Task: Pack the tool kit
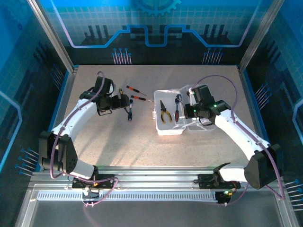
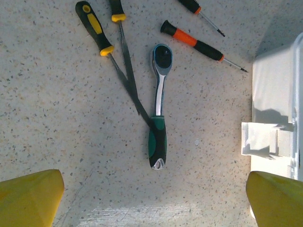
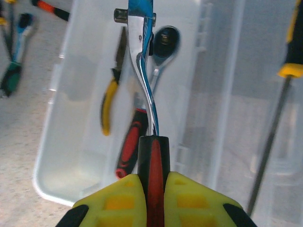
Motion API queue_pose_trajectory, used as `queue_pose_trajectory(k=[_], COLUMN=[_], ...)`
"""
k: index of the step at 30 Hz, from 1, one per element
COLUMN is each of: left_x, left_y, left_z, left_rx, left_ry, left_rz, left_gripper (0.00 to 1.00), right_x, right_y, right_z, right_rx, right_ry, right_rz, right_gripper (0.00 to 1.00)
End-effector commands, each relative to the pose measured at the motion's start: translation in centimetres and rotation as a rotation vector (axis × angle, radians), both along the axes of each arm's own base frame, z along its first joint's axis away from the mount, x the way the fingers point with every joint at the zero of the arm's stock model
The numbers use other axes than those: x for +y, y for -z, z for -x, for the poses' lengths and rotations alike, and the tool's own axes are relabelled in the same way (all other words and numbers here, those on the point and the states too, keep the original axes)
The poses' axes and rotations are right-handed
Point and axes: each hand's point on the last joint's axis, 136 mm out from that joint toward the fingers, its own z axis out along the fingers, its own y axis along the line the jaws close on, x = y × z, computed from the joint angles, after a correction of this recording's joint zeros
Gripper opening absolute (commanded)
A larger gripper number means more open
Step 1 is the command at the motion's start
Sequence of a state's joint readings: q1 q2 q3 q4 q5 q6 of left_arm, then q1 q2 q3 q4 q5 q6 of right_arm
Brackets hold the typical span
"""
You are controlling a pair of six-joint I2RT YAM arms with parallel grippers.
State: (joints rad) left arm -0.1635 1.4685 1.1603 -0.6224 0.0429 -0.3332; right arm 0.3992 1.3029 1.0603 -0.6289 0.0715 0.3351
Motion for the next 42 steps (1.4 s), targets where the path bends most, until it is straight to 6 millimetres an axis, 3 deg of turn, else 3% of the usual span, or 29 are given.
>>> queue_pose_trajectory(k=[1,13,23,29,42], left_x=[0.0,0.0,0.1,0.0,0.0], left_y=[0.3,0.2,0.3,0.3,0.9], left_z=[0.0,0.2,0.4,0.3,0.4], left_rx=[-0.001,0.003,0.007,0.009,0.021], left_ry=[0.008,0.014,0.018,0.021,0.024], left_rz=[0.013,0.011,0.005,0.006,0.004], left_gripper=[0.99,0.99,0.99,1.0,0.99], right_x=[-1.1,0.6,2.0,3.1,3.2], right_y=[-0.2,2.1,3.6,3.6,2.1], right_z=[-0.9,-2.4,-2.4,-2.3,-2.1], right_rx=[-0.027,-0.012,0.029,0.036,0.011], right_ry=[0.047,0.059,0.033,0.003,-0.02], right_rz=[0.101,0.198,0.15,0.097,0.075], right_gripper=[0.0,0.0,0.0,0.22,0.36])
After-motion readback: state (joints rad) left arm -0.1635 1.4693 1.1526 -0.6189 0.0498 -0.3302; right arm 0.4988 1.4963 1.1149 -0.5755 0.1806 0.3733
